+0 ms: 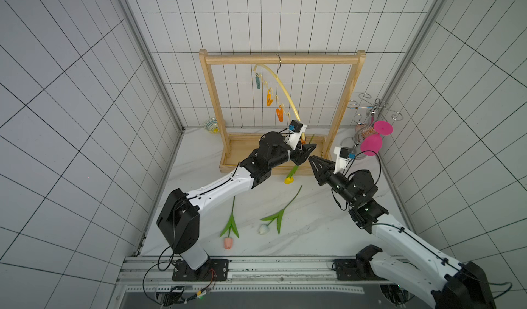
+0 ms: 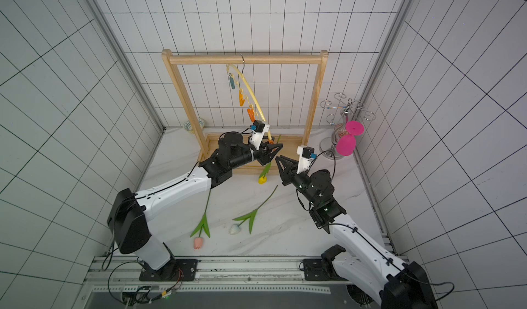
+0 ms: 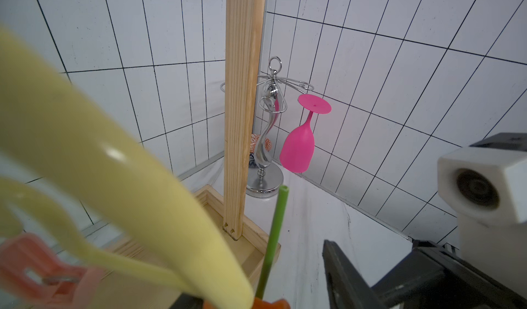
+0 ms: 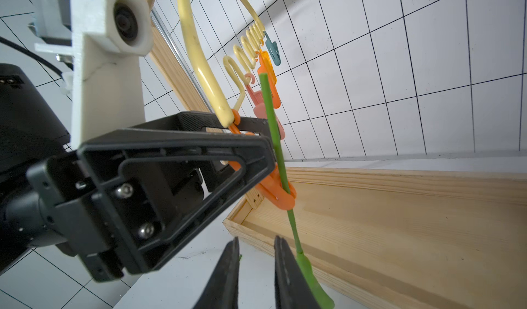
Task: Dry the flowers on a clothes hanger
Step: Clamp the flower onto the hanger.
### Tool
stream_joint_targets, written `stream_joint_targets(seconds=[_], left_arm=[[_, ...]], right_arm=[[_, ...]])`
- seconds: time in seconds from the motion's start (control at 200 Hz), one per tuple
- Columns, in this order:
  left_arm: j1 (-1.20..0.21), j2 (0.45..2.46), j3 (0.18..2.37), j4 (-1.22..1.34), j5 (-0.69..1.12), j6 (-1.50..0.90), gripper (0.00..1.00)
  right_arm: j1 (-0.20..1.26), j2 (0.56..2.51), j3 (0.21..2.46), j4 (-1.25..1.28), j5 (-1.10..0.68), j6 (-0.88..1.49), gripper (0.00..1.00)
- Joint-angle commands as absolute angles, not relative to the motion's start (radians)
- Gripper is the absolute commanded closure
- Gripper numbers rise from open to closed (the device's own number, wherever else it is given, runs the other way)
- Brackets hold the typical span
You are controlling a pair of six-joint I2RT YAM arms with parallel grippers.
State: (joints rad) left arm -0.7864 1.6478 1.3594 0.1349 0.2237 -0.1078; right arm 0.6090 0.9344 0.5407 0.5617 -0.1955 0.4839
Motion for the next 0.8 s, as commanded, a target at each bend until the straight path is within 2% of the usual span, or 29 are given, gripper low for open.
stream_joint_targets(seconds=[0.0,0.085,0.13,0.195,0.315,0.43,0.615,0.8], left_arm=[[-0.785,1.641,1.37,0.129,0.2,-0.086,0.45],[-0.785,1.631,1.36,0.122,0.195,-0.078,0.36],[-0.785,1.624,1.354,0.117,0.195,-0.073,0.24],[-0.785,1.611,1.34,0.114,0.193,-0.069,0.01],[-0.785,1.586,1.305,0.109,0.193,-0.071,0.01],[-0.785,1.561,1.272,0.101,0.205,-0.074,0.01],[-0.786,1.52,1.223,0.067,0.206,-0.079,0.01],[-0.785,1.444,1.113,0.039,0.129,-0.12,0.01]], right_arm=[[0.617,0.915,0.58,0.552,-0.186,0.466,0.76],[0.617,0.915,0.58,0.551,-0.19,0.464,0.76],[0.617,0.914,0.578,0.549,-0.192,0.464,0.76],[0.617,0.911,0.573,0.547,-0.191,0.463,0.76],[0.615,0.895,0.556,0.527,-0.172,0.462,0.75],[0.615,0.865,0.542,0.465,-0.1,0.472,0.69],[0.615,0.827,0.517,0.412,-0.011,0.477,0.69],[0.615,0.808,0.552,0.235,0.046,0.505,0.69]])
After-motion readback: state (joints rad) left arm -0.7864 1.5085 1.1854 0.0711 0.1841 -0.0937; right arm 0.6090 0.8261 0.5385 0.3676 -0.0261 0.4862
